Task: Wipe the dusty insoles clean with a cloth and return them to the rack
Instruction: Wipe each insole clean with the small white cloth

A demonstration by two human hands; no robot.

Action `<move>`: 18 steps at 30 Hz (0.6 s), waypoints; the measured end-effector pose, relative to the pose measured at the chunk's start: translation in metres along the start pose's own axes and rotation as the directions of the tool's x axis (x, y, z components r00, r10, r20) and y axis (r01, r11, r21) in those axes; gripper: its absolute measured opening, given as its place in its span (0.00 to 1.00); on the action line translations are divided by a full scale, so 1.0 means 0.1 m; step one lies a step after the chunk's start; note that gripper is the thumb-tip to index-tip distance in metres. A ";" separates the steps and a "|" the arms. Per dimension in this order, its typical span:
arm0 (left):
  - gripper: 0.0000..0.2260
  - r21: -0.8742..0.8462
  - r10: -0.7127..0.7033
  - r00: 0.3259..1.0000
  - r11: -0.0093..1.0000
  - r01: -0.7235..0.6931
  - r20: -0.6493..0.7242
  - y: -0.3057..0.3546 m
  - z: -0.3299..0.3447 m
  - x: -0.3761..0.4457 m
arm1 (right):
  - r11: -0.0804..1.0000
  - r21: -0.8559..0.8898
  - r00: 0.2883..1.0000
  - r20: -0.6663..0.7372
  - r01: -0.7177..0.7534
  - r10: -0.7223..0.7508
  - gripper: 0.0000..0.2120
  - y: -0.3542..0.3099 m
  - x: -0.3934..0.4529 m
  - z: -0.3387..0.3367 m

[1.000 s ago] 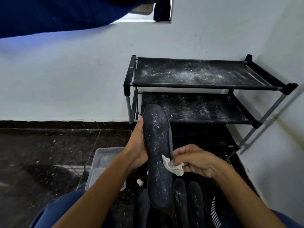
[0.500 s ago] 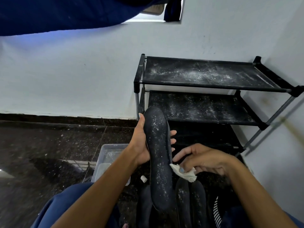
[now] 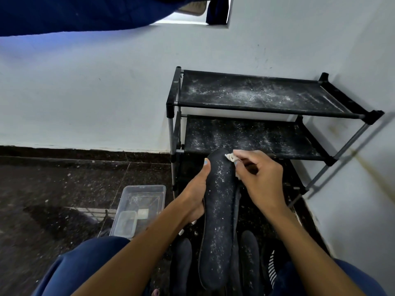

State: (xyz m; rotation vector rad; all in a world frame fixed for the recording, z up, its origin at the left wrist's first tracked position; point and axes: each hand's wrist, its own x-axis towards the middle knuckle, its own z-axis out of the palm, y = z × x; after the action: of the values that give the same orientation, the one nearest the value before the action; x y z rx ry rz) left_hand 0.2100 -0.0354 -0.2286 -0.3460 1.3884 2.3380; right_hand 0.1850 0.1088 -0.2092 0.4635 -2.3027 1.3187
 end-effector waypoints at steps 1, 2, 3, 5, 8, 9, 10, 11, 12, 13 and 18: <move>0.27 0.012 0.015 1.000 1.000 -0.015 -0.003 0.00 0.01 0.00 | 0.997 -0.057 0.999 0.004 0.047 -0.047 0.11 0.01 -0.01 0.03; 0.25 0.024 0.024 1.000 0.999 -0.024 0.000 -0.01 0.01 0.00 | 0.991 -0.108 0.997 0.007 0.079 -0.079 0.11 0.03 -0.02 0.06; 0.24 0.033 0.029 1.000 0.999 -0.029 0.005 -0.02 0.02 0.00 | 0.985 -0.147 0.996 0.011 0.094 -0.093 0.11 0.04 -0.03 0.08; 0.23 0.045 0.031 0.999 0.999 -0.031 0.010 -0.02 0.01 -0.01 | 0.979 -0.180 0.996 0.020 0.093 -0.091 0.12 0.07 -0.04 0.11; 0.21 0.043 0.045 0.999 0.998 -0.045 0.001 -0.03 0.00 -0.02 | 0.973 -0.197 0.993 0.056 0.117 -0.108 0.12 0.07 -0.05 0.13; 0.20 0.043 0.055 0.998 0.998 -0.055 -0.007 -0.03 0.01 -0.02 | 0.973 -0.188 0.989 0.083 0.134 -0.120 0.12 0.06 -0.06 0.14; 0.18 0.040 0.069 0.998 0.997 -0.068 -0.014 -0.04 0.01 -0.02 | 0.973 -0.174 0.984 0.118 0.152 -0.132 0.11 0.05 -0.08 0.15; 0.16 0.036 0.083 0.996 0.996 -0.082 -0.018 -0.04 0.01 -0.02 | 0.973 -0.159 0.978 0.156 0.164 -0.139 0.11 0.04 -0.10 0.16; 0.15 0.029 0.094 0.995 0.995 -0.094 -0.021 -0.05 0.01 -0.02 | 0.974 -0.148 0.973 0.182 0.169 -0.141 0.10 0.03 -0.12 0.17; 0.14 0.022 0.101 0.995 0.995 -0.101 -0.020 -0.05 0.01 -0.02 | 0.977 -0.133 0.974 0.177 0.165 -0.140 0.10 0.02 -0.13 0.18; 0.15 0.018 0.086 0.995 0.996 -0.087 0.045 -0.04 0.04 -0.03 | 0.990 -0.115 0.993 -0.079 0.080 -0.090 0.10 0.04 -0.06 0.13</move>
State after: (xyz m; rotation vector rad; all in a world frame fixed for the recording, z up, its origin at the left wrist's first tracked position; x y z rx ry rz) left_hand 0.2145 -0.0306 -0.2286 -0.2308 1.4319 2.3838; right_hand 0.1852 0.1000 -0.2206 0.4555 -2.2478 1.1409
